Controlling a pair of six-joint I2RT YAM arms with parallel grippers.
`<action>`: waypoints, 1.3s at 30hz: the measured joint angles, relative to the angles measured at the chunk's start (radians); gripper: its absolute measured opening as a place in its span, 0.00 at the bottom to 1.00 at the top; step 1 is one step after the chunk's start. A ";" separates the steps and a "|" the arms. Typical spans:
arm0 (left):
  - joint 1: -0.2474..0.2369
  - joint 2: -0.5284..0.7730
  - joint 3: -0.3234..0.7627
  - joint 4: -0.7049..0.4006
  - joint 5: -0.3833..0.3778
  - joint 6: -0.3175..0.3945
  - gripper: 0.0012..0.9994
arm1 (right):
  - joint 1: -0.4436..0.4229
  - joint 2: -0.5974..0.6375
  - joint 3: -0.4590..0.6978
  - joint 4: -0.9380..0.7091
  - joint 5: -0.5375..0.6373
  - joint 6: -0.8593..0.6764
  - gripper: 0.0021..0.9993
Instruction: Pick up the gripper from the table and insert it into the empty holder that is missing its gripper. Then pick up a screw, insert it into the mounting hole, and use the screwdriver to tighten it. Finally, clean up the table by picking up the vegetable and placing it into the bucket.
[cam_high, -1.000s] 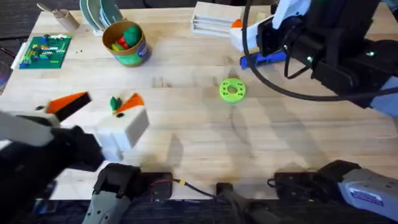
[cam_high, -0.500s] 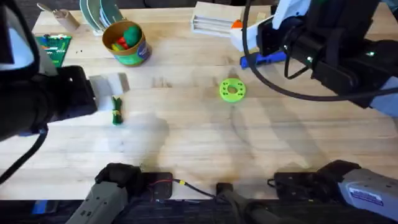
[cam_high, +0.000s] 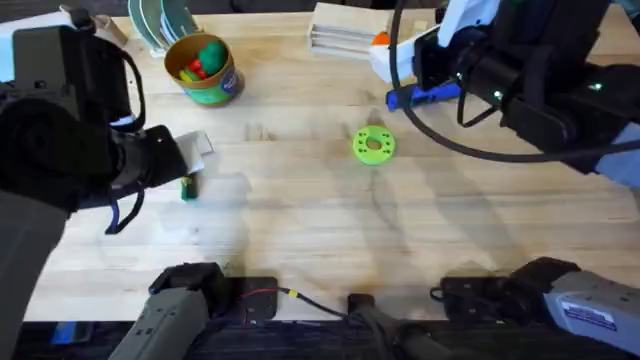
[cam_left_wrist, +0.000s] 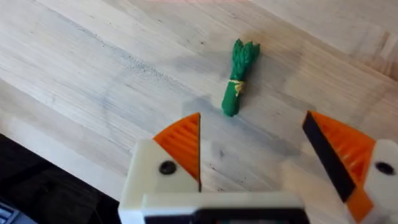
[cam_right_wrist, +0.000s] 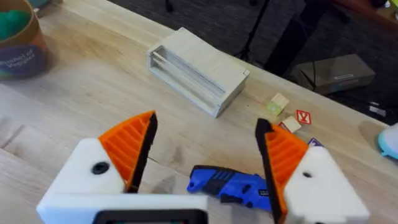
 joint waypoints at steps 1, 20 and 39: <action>0.027 0.016 0.000 0.007 0.013 0.009 0.99 | 0.000 0.000 0.000 0.000 0.000 0.000 0.98; 0.202 0.423 0.000 0.177 0.060 0.067 0.99 | 0.000 0.000 0.000 0.000 0.000 0.000 0.98; 0.202 0.574 0.000 0.229 0.238 0.245 0.98 | 0.000 0.000 0.000 0.000 0.000 0.000 0.98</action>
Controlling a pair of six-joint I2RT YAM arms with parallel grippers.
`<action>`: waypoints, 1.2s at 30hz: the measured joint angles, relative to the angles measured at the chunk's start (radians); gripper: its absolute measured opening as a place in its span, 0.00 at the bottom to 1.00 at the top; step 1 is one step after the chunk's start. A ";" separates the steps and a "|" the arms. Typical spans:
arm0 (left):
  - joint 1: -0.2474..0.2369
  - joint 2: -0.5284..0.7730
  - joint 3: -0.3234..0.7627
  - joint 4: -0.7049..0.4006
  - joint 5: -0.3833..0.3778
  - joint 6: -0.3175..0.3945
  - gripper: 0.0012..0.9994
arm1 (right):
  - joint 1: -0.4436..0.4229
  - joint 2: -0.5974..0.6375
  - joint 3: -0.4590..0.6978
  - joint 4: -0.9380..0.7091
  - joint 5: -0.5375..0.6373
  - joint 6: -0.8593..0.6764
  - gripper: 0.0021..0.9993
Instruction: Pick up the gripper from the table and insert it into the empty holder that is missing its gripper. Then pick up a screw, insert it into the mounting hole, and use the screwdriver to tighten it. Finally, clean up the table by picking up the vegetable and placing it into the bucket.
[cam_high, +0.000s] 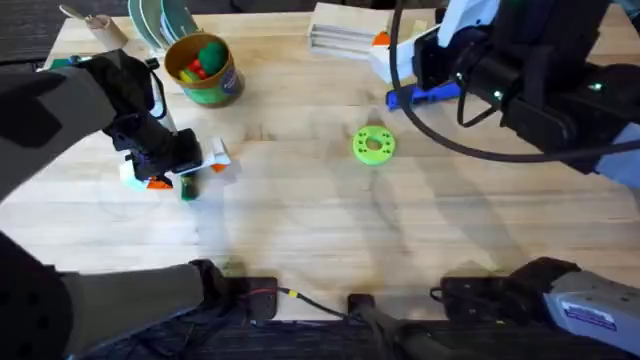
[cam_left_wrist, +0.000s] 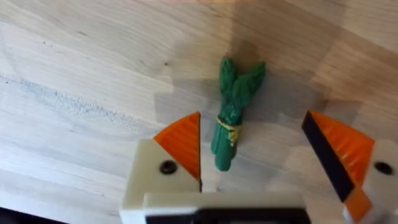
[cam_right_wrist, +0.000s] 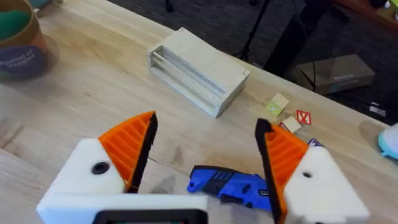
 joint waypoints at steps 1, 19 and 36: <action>0.000 0.000 0.000 0.001 -0.004 0.000 0.97 | 0.000 0.000 0.000 0.000 0.000 0.000 0.98; 0.000 0.030 0.000 0.029 -0.025 0.005 0.42 | 0.000 0.000 0.000 0.000 0.000 0.000 0.98; 0.000 0.009 0.277 -0.249 -0.024 -0.011 0.02 | 0.000 0.000 0.000 0.000 0.000 0.000 0.98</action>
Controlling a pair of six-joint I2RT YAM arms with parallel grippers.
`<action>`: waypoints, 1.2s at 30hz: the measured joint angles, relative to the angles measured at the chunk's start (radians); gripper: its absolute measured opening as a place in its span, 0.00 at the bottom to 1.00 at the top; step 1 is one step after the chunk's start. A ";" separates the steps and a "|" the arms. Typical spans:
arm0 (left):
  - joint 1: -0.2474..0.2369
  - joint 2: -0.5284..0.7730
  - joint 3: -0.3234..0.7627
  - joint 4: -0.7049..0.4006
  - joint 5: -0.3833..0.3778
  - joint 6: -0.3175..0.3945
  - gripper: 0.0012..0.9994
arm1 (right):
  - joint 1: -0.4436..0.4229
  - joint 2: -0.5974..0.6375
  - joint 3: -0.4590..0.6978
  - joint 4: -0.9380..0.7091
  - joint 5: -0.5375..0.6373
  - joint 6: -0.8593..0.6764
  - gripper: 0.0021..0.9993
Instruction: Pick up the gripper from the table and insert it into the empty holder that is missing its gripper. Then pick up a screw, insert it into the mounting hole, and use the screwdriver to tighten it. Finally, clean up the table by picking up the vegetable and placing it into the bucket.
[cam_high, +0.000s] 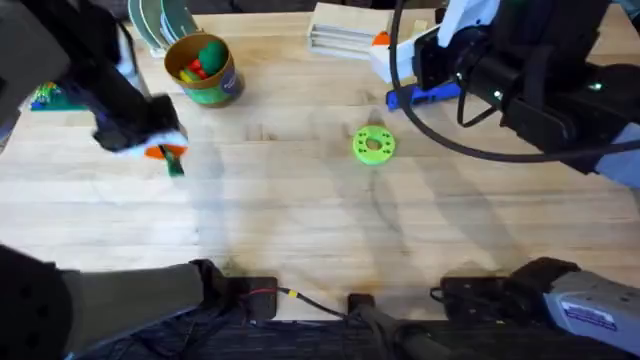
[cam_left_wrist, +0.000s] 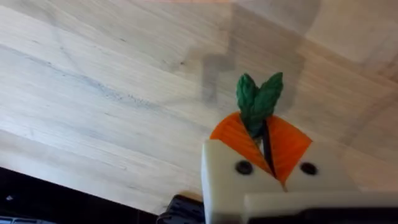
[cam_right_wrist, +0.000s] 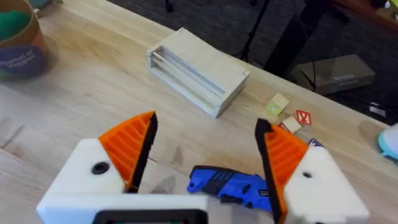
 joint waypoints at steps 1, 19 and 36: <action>0.000 -0.007 0.049 -0.013 0.001 -0.012 0.02 | 0.000 0.000 0.000 0.000 0.000 0.000 0.98; -0.060 0.049 0.217 0.451 0.219 -0.242 0.02 | 0.000 0.000 0.000 0.000 0.000 0.000 0.98; -0.095 0.196 0.217 0.479 0.208 -0.272 0.06 | 0.000 0.000 0.000 0.000 0.000 0.000 0.99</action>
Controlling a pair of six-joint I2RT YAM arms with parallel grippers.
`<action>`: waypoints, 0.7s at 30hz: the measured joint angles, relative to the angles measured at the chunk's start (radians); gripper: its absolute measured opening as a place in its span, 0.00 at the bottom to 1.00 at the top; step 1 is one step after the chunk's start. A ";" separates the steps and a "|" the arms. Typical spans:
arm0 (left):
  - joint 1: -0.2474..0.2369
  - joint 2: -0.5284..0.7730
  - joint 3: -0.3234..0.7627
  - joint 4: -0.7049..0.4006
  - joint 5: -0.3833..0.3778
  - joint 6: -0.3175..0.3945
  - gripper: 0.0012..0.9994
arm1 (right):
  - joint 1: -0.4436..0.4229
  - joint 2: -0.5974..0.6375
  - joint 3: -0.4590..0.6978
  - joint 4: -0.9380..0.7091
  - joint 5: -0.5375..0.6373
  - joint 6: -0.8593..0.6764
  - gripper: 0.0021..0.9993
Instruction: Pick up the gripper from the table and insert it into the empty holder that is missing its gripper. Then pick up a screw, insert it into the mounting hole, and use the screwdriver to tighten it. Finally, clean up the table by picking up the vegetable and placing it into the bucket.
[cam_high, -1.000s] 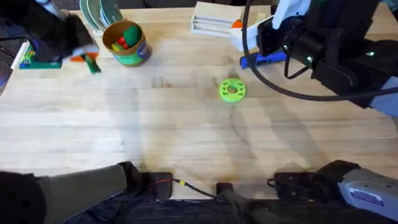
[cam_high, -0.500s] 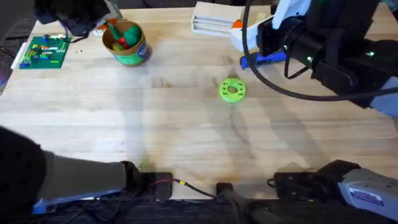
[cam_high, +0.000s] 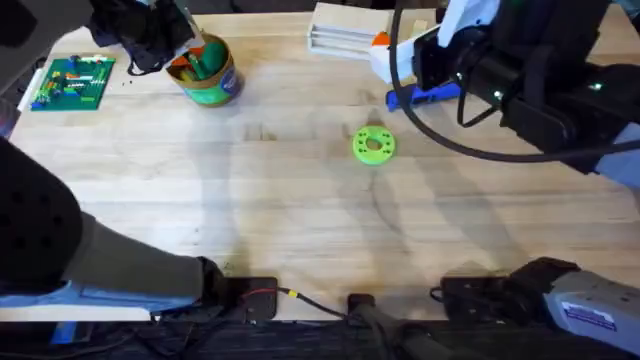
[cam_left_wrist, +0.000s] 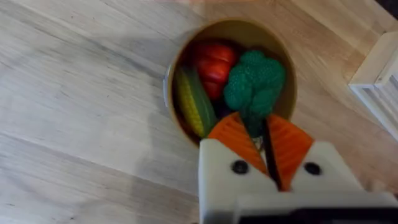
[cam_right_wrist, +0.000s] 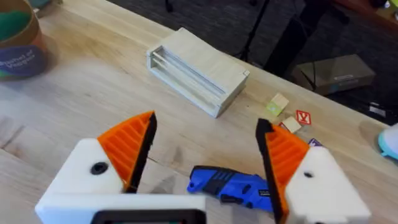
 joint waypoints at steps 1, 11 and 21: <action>0.000 0.000 0.000 0.001 -0.004 0.000 0.13 | 0.000 0.000 0.000 0.000 0.000 0.000 0.99; 0.001 -0.002 0.000 0.000 -0.025 -0.010 0.96 | 0.000 0.000 0.000 0.000 0.000 0.000 0.99; -0.028 -0.205 0.000 -0.080 -0.013 0.158 0.96 | 0.000 0.000 0.000 -0.061 0.000 0.000 0.99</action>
